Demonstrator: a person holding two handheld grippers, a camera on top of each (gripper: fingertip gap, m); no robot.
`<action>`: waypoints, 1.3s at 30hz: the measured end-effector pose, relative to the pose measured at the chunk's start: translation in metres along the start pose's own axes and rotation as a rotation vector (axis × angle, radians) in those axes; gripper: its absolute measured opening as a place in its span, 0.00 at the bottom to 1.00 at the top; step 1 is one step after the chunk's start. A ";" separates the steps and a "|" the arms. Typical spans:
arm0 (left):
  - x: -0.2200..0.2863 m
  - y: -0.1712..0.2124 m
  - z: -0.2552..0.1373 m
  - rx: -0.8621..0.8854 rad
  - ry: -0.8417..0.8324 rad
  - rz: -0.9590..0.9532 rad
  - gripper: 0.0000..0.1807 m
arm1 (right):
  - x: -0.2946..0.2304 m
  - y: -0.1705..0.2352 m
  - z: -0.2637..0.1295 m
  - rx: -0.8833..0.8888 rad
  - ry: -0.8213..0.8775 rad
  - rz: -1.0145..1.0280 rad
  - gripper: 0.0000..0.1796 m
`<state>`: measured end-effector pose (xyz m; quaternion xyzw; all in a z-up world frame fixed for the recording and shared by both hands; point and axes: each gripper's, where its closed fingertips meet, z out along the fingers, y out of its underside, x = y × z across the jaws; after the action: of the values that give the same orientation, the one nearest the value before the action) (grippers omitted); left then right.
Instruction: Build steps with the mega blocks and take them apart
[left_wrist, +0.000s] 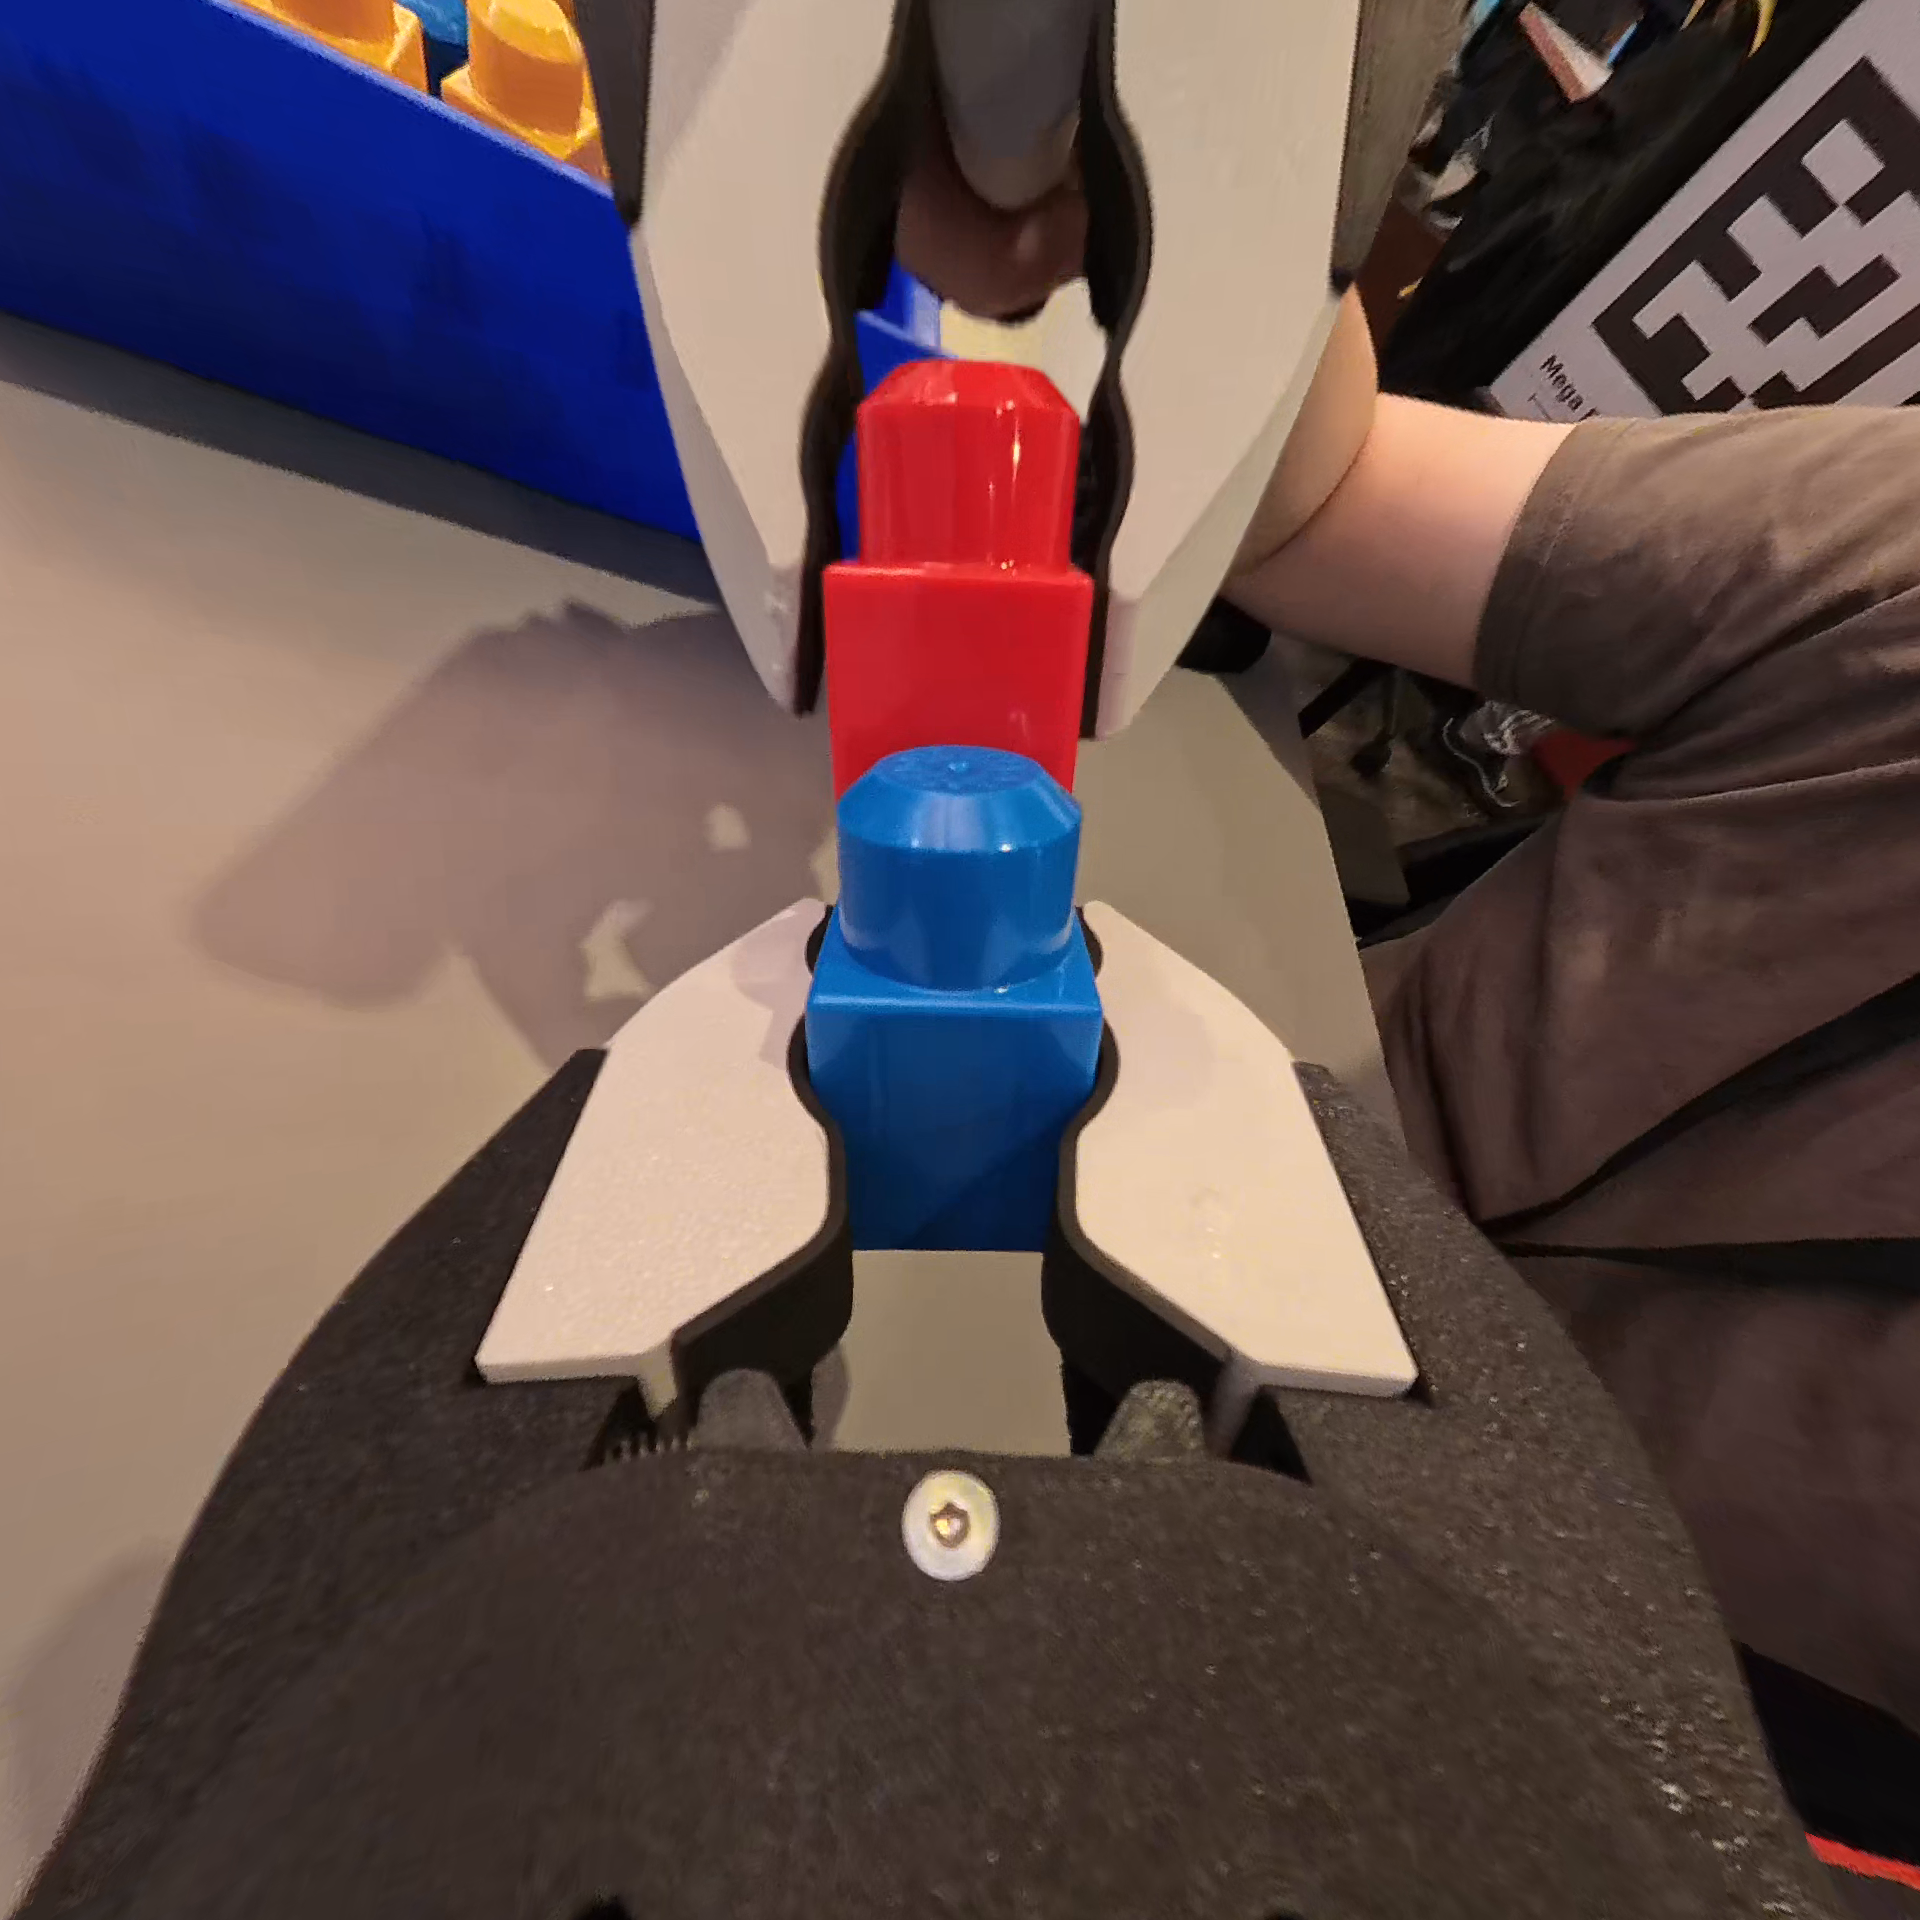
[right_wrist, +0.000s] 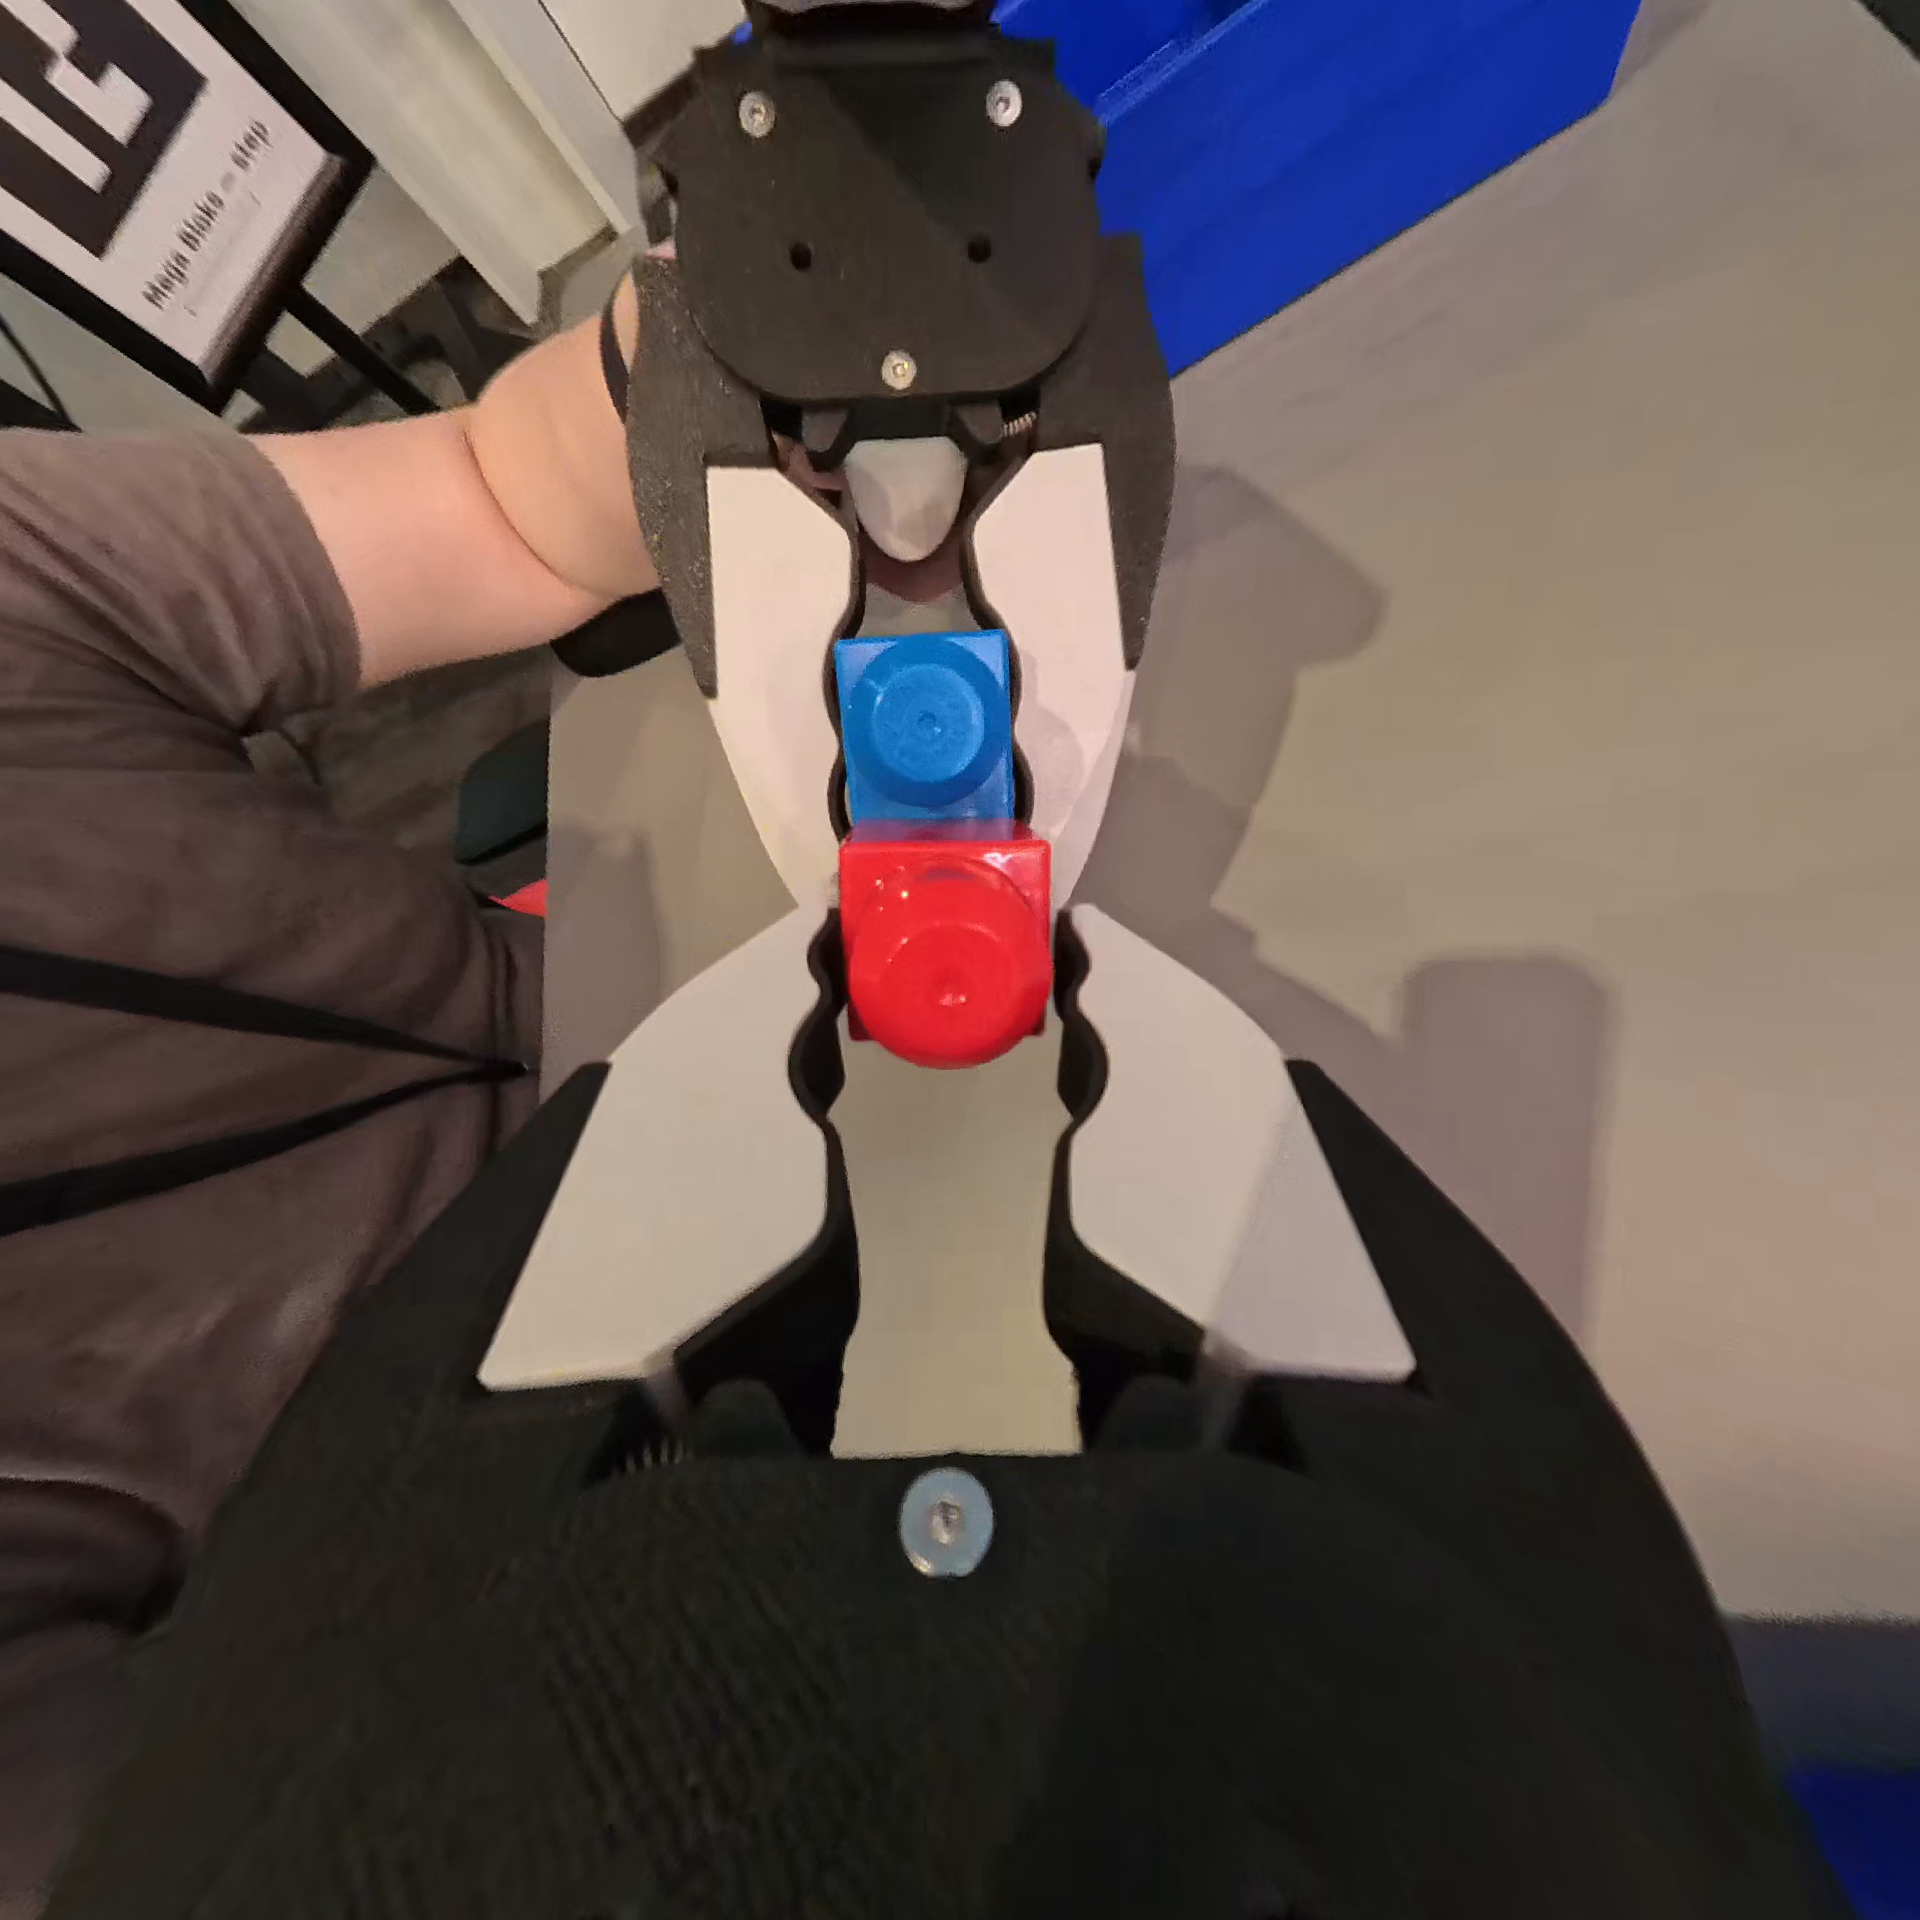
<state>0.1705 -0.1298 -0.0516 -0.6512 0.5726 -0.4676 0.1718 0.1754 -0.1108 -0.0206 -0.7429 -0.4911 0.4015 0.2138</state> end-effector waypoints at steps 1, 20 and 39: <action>-0.002 0.002 0.000 -0.017 -0.018 0.011 0.23 | 0.001 0.000 -0.002 0.001 0.013 -0.018 0.23; -0.051 -0.006 -0.023 -0.079 -0.502 0.171 0.45 | 0.027 0.007 -0.024 -0.075 0.235 -0.146 0.20; -0.116 -0.008 -0.146 0.002 -1.204 0.009 0.60 | 0.054 0.125 -0.225 -0.273 0.713 -0.142 0.20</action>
<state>0.0678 0.0229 -0.0197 -0.7990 0.3769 -0.0166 0.4683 0.4371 -0.0980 0.0007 -0.8216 -0.4852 0.0331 0.2974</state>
